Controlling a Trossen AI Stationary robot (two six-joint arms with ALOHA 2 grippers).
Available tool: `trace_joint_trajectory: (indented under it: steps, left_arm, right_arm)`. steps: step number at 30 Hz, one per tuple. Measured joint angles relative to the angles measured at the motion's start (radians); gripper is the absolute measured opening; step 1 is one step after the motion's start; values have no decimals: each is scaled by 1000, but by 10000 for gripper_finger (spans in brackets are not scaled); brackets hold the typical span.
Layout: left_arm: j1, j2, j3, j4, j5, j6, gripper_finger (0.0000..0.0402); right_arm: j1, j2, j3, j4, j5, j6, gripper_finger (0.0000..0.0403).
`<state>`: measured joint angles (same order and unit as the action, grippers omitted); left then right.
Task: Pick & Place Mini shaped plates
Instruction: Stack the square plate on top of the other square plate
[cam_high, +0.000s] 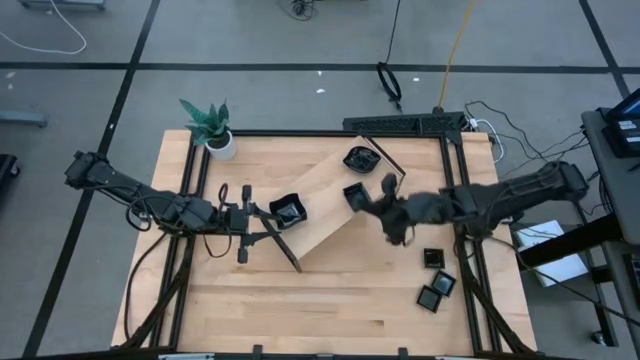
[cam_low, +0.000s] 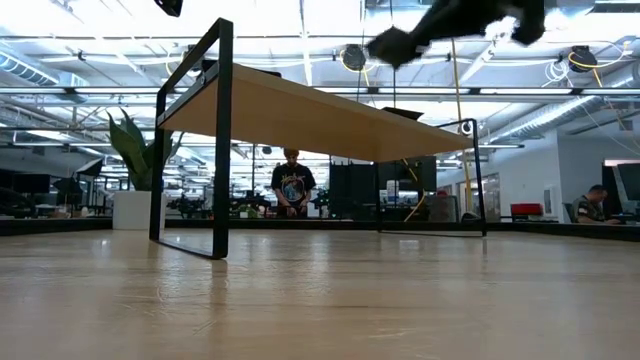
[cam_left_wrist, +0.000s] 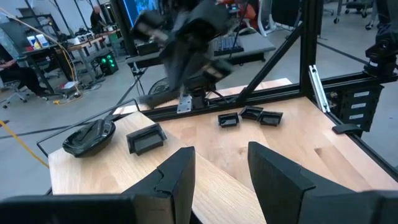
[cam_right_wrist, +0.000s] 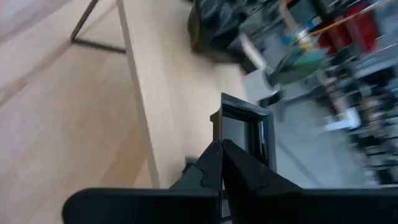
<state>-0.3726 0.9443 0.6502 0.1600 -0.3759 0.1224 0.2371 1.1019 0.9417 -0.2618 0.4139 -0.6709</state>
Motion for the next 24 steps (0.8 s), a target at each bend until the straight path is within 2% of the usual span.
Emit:
trace_joint_trajectory:
  steps: [4, 9, 16, 24]
  left_arm:
    - [0, 0, 0, 0, 0, 0, 152]
    - [0, 0, 0, 0, 0, 0, 152]
    - [0, 0, 0, 0, 0, 0, 152]
    - [0, 0, 0, 0, 0, 0, 152]
  right_arm:
    - [-118, 13, -1, -35, -125, 3, 0]
    - [-188, 40, -1, -35, -131, -5, 0]
    - [-217, 72, -1, -70, -183, 12, 0]
    - [-220, 91, -1, -91, -182, 23, 0]
